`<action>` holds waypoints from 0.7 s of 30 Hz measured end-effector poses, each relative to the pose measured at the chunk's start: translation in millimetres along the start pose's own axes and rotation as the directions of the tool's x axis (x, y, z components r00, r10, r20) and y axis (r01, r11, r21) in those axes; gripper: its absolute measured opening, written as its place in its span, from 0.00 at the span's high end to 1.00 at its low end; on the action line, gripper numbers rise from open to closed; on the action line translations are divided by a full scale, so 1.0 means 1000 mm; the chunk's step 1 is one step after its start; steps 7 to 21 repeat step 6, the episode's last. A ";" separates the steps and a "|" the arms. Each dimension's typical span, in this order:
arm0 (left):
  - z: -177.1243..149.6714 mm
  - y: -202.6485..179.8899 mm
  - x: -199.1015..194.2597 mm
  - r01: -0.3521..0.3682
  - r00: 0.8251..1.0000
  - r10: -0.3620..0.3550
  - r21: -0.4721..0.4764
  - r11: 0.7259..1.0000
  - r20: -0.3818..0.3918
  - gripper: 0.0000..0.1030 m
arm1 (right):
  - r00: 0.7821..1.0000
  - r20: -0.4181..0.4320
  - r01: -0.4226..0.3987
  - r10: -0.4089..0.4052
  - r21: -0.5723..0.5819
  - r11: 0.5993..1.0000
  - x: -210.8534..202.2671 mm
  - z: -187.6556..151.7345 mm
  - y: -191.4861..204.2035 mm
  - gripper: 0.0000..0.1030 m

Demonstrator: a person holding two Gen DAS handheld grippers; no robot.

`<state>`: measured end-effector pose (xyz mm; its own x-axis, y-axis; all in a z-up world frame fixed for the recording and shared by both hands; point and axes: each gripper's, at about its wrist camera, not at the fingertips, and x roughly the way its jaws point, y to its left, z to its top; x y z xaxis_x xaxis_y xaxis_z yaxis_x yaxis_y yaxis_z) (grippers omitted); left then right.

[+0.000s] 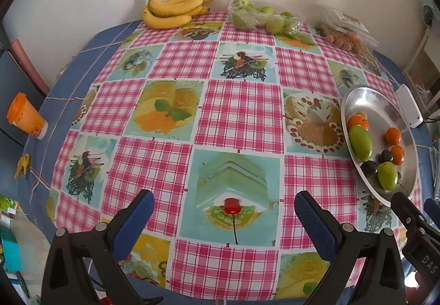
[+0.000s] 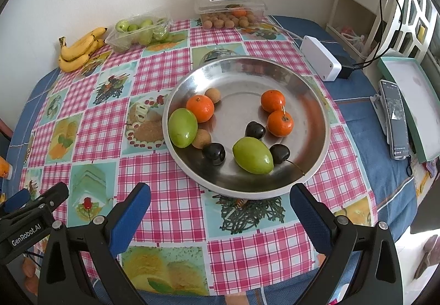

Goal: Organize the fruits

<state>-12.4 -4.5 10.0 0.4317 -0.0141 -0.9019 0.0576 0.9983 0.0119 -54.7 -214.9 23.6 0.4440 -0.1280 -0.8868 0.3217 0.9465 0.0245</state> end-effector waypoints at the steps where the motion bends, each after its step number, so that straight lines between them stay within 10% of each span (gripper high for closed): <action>1: 0.000 0.000 -0.001 -0.007 1.000 0.007 0.004 1.000 0.005 0.01 | 1.000 -0.001 -0.001 0.001 0.000 1.000 0.000 0.000 0.000 0.02; 21: 0.000 -0.001 0.000 -0.003 1.000 0.003 0.007 1.000 0.001 0.01 | 1.000 -0.005 -0.001 0.001 0.001 1.000 0.002 -0.001 0.001 0.02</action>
